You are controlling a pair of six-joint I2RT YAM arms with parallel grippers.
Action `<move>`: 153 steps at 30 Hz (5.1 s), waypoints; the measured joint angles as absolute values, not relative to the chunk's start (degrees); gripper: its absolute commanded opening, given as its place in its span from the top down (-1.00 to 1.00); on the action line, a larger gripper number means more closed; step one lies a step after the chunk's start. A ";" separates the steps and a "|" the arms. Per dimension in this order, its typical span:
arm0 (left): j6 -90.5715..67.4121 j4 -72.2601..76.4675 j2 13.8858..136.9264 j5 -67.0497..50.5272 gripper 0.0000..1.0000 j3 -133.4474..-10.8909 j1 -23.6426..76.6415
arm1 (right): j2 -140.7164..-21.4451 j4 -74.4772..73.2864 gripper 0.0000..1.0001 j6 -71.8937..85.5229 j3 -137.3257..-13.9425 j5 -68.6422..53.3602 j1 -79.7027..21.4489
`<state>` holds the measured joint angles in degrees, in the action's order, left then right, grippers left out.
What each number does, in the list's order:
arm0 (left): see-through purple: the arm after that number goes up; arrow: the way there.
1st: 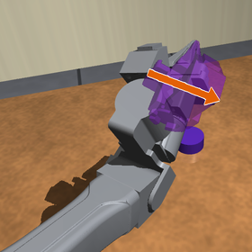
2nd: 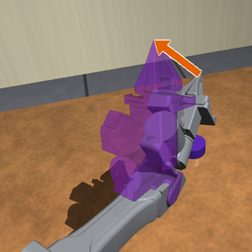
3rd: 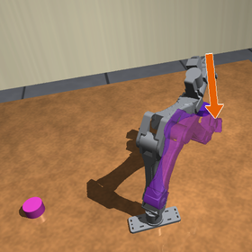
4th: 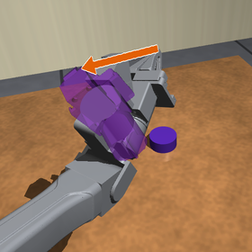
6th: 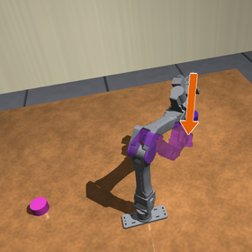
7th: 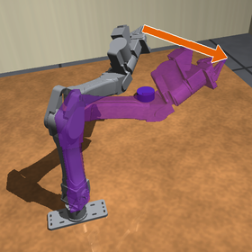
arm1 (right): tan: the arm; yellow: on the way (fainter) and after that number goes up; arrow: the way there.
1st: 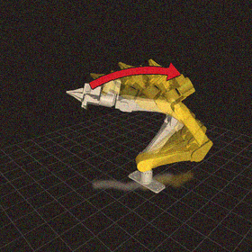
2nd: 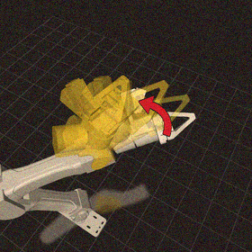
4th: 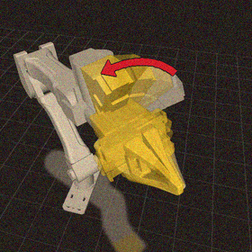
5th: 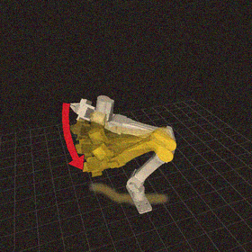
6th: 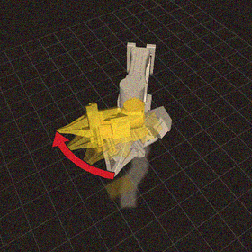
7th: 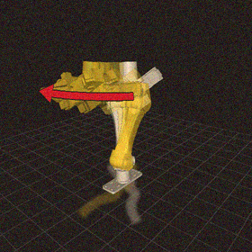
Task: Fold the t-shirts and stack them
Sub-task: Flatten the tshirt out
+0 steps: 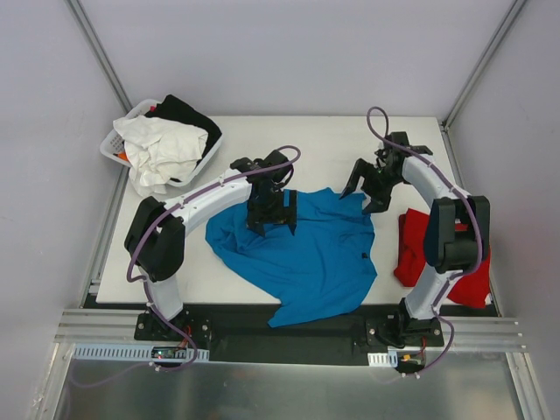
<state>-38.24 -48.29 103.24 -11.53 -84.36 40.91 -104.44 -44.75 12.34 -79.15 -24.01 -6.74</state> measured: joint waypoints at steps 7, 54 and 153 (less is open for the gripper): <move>-38.24 -48.27 103.24 -11.57 -0.73 -84.36 40.93 | -102.10 -45.06 -0.29 11.35 -79.42 -24.88 -7.11; -38.04 -48.90 100.82 -11.92 -0.75 -82.41 40.93 | -115.00 -35.35 -0.79 11.60 -83.57 -29.21 -1.61; -34.85 -49.80 100.95 -12.93 -0.75 -82.74 40.93 | -75.40 -39.24 -0.18 11.27 -49.82 -26.50 -14.74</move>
<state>-34.85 -49.80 100.95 -12.93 -82.74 40.93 -75.40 -39.24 11.27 -49.82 -26.50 -14.74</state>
